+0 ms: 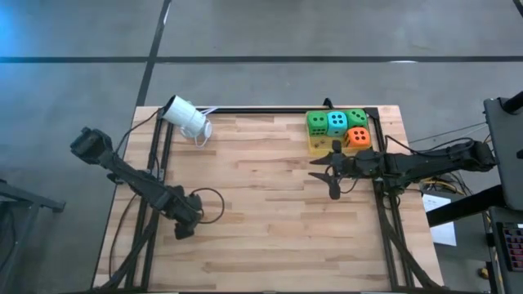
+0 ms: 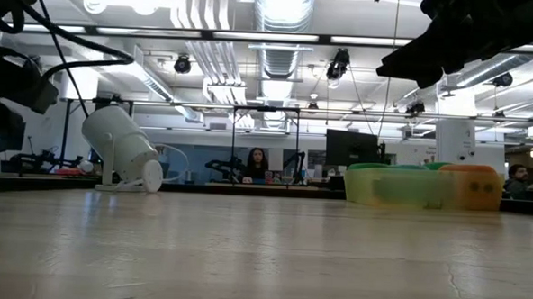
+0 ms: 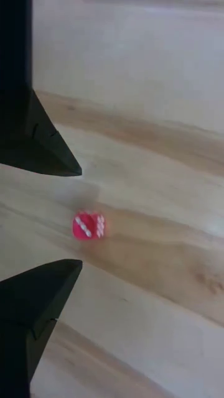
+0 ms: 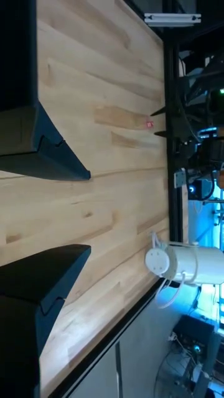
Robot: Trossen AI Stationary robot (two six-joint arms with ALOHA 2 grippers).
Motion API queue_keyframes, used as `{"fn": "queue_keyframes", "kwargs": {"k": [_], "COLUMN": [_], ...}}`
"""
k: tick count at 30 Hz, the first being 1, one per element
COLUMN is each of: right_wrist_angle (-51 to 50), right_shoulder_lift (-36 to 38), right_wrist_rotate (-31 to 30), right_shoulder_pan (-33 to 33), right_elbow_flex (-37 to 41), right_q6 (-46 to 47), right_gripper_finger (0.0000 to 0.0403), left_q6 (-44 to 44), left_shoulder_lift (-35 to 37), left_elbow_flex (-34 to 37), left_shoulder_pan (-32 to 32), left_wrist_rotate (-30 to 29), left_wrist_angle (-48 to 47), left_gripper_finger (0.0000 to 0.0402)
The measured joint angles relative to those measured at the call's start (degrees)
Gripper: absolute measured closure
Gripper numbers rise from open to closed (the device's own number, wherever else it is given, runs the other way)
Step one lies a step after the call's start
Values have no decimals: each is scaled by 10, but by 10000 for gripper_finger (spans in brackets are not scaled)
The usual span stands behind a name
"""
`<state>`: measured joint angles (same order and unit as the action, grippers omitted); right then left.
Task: Pick & Place Dice
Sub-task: Put the small red dice into the yellow bin
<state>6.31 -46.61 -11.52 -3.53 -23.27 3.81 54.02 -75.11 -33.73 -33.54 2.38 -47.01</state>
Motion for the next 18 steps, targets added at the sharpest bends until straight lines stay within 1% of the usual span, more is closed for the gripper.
{"fn": "queue_keyframes", "kwargs": {"k": [4, 11, 18], "right_wrist_angle": [0, 0, -1], "right_shoulder_lift": [0, 0, 0], "right_wrist_rotate": [0, 0, 0], "right_shoulder_pan": [0, 0, 0], "right_elbow_flex": [0, 0, 0], "right_q6": [0, 0, 0], "right_gripper_finger": [233, 236, 236], "left_q6": [0, 4, 5], "left_shoulder_lift": [0, 2, 1], "left_elbow_flex": [5, 37, 35], "left_shoulder_pan": [0, 0, 0], "left_wrist_rotate": [-2, -6, -11], "left_wrist_angle": [26, 54, 60], "left_gripper_finger": [167, 170, 169]}}
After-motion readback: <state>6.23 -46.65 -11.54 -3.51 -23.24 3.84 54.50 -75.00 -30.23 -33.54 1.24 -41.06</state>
